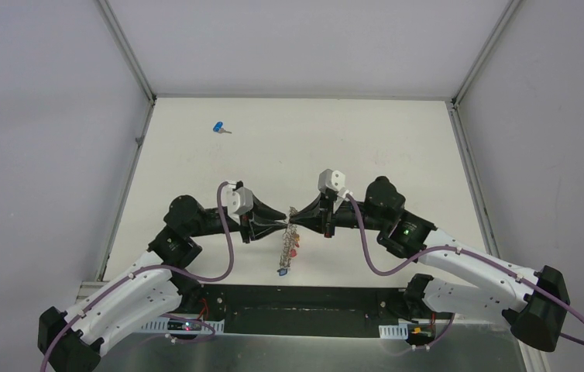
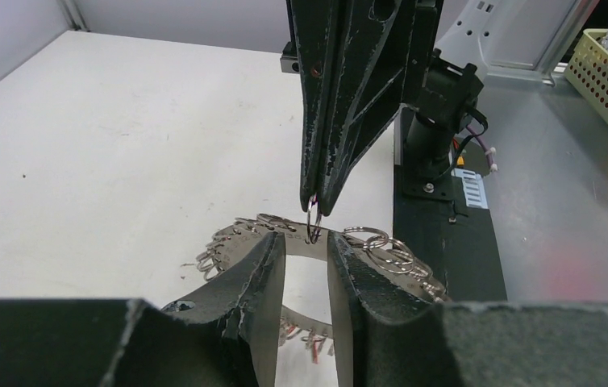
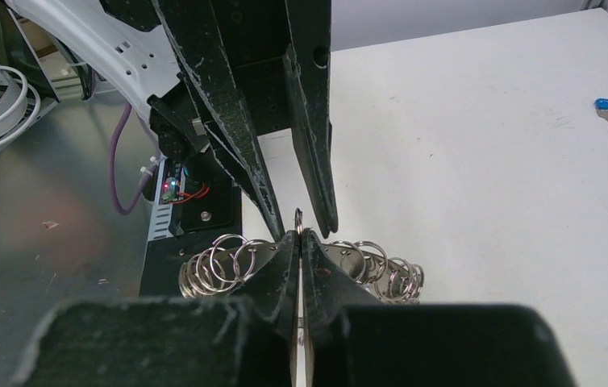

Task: Put the keys on the keyring
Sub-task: Pick up the keyring from the center of the board.

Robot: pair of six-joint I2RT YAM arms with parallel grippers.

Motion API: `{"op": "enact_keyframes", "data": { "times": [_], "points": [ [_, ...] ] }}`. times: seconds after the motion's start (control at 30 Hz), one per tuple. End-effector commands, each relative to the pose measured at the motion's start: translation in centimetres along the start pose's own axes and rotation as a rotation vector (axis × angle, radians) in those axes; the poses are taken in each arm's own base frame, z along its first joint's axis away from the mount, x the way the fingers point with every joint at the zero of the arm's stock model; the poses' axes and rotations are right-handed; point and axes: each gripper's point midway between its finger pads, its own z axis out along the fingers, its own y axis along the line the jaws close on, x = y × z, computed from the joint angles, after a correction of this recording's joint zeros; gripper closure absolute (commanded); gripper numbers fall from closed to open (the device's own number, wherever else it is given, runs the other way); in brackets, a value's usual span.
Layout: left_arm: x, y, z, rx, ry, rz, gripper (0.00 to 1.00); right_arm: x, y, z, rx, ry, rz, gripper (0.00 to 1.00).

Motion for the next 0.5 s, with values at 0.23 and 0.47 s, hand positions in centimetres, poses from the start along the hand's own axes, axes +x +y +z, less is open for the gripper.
{"op": "enact_keyframes", "data": {
  "times": [0.23, 0.47],
  "points": [
    [-2.1, -0.3, 0.7, 0.012, -0.059, 0.037, 0.77, -4.3, 1.0, 0.1, -0.056, -0.128, -0.075, 1.00],
    [-2.5, -0.3, 0.6, -0.002, -0.079, 0.021, 0.79, -4.2, 1.1, 0.2, -0.069, -0.123, -0.074, 1.00]
  ]
}}
